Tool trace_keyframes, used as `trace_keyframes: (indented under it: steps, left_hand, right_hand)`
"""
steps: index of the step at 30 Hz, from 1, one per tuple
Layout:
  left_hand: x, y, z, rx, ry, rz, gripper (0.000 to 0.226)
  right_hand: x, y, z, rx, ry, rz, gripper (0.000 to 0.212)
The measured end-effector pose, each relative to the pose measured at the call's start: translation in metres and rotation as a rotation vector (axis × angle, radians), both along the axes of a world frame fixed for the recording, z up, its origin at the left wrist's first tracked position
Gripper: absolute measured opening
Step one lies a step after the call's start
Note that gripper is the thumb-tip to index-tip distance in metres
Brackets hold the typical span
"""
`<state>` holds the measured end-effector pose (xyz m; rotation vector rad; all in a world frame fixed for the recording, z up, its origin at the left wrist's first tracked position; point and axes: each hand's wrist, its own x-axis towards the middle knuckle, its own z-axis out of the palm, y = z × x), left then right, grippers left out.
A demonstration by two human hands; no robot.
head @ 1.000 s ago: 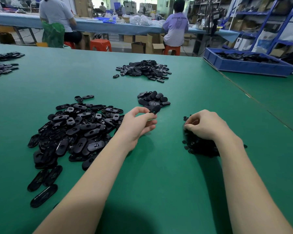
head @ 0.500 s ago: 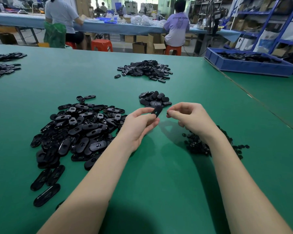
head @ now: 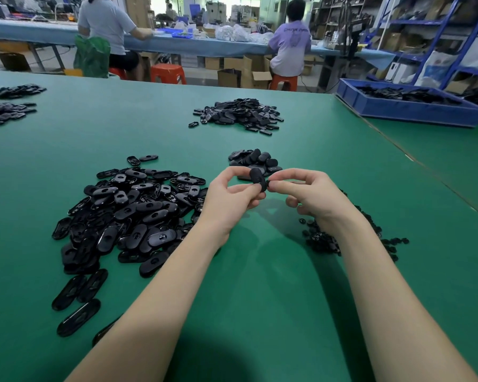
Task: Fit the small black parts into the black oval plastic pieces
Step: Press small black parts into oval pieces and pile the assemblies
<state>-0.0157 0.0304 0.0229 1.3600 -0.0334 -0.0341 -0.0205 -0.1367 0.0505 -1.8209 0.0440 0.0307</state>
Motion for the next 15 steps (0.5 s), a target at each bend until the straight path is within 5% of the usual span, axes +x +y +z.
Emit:
trace_keyframes:
  steps: [15]
  left_hand:
    - [-0.0007, -0.0006, -0.0001, 0.337, -0.244, 0.054, 0.028]
  right_hand:
    - [0.0053, 0.0060, -0.0019, 0.012, 0.016, -0.115, 0.013]
